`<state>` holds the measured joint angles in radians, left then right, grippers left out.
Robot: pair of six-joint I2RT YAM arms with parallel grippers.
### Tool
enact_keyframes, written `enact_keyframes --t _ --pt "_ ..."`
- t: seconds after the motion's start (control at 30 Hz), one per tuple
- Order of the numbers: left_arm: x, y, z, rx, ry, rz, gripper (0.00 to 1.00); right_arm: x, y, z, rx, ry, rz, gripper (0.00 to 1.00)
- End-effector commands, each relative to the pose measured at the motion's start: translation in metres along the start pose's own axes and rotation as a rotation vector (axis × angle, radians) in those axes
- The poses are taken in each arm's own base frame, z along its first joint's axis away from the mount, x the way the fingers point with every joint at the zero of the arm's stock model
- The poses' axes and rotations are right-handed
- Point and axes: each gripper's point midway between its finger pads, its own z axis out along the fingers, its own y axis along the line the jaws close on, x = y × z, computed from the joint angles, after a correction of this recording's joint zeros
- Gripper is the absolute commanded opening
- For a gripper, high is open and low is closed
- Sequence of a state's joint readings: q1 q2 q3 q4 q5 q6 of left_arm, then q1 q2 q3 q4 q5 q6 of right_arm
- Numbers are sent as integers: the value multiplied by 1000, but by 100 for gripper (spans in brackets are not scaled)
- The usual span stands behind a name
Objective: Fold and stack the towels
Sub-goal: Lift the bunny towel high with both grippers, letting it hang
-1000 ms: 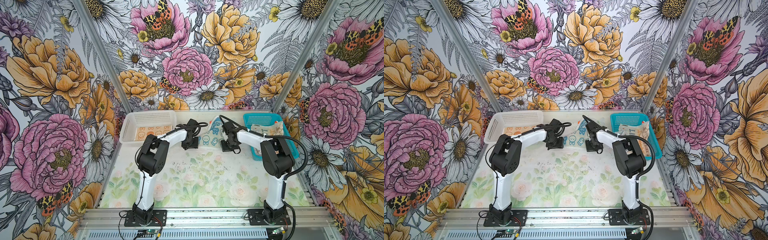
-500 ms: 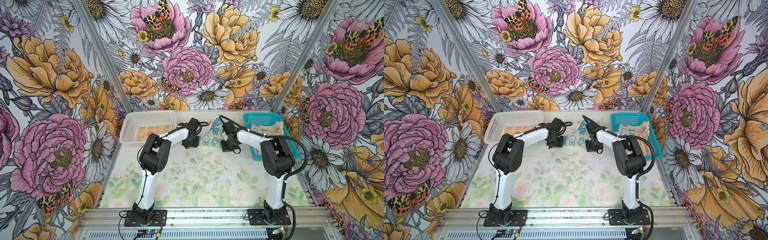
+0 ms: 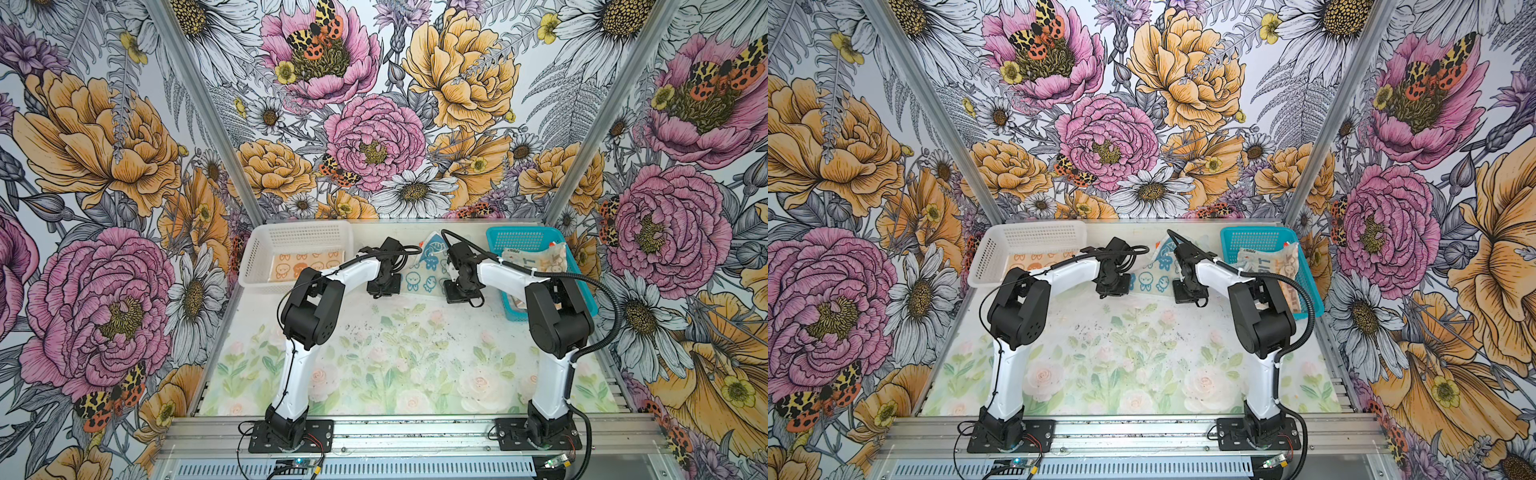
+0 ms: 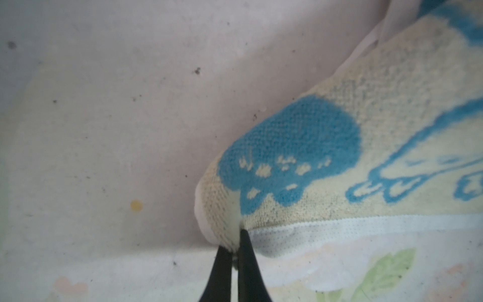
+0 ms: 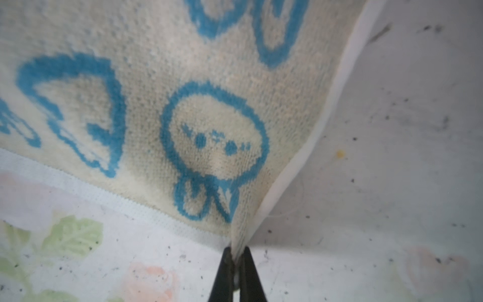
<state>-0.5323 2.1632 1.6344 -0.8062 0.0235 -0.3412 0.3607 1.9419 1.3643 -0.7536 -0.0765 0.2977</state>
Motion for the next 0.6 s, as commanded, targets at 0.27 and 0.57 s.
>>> enact_keyframes --t 0.27,0.57 --pt "-95 -8 -168 355 -304 -179 0 -73 40 -185 -190 -425 -30 0" --pt "-121 2 -339 460 -637 -185 0 -85 61 -344 -293 -756 -111 0"
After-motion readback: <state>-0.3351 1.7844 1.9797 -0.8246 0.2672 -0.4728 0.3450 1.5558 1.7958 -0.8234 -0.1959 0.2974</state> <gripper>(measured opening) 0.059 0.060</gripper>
